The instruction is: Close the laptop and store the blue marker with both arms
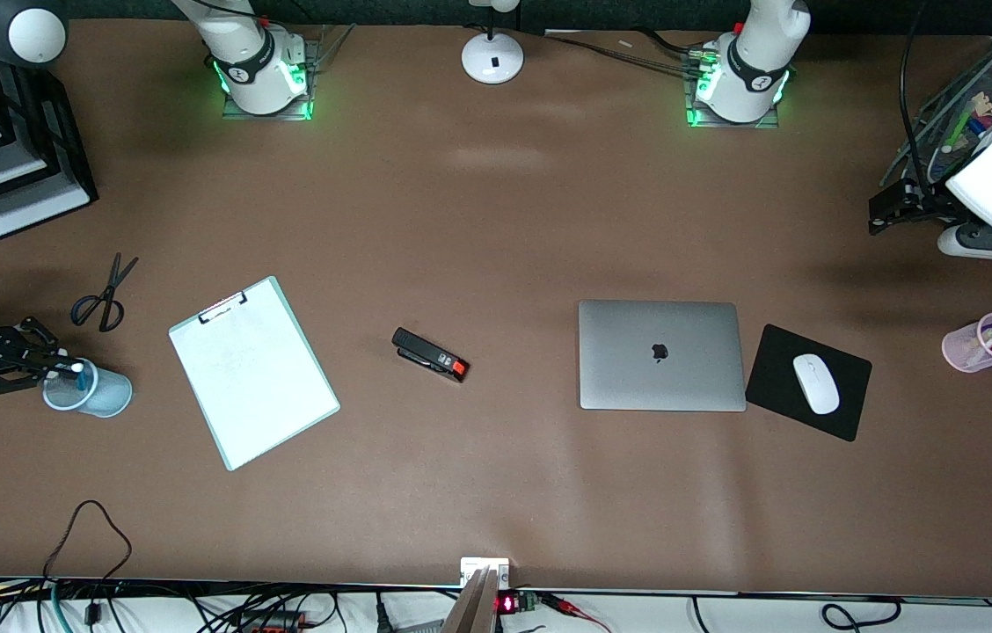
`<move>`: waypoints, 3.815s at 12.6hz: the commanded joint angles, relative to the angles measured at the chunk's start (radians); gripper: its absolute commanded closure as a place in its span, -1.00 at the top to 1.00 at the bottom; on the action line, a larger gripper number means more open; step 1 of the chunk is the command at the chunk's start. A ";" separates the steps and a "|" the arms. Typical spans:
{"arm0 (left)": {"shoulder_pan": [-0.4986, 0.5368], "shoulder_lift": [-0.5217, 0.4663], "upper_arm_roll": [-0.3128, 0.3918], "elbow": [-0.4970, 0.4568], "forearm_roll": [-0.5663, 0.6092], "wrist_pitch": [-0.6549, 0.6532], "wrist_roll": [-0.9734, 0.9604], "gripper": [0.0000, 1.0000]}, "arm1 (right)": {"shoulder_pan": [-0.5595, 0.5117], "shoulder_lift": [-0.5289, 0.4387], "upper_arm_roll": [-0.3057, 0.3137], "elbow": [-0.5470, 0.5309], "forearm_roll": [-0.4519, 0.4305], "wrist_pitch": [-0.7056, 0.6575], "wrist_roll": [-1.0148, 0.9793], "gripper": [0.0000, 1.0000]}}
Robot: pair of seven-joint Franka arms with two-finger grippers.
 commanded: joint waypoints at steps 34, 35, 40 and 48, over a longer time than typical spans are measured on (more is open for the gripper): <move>0.059 0.099 -0.005 0.182 -0.066 -0.019 0.036 1.00 | 0.235 -0.325 0.007 0.036 -0.373 -0.109 0.711 1.00; 0.059 0.099 -0.005 0.182 -0.066 -0.019 0.036 1.00 | 0.255 -0.326 0.007 0.036 -0.392 -0.109 0.749 1.00; 0.059 0.099 -0.005 0.182 -0.066 -0.019 0.036 1.00 | 0.333 -0.351 0.005 0.038 -0.455 -0.105 1.013 1.00; 0.059 0.099 -0.005 0.182 -0.065 -0.019 0.036 1.00 | 0.438 -0.368 0.008 0.038 -0.597 -0.105 1.492 1.00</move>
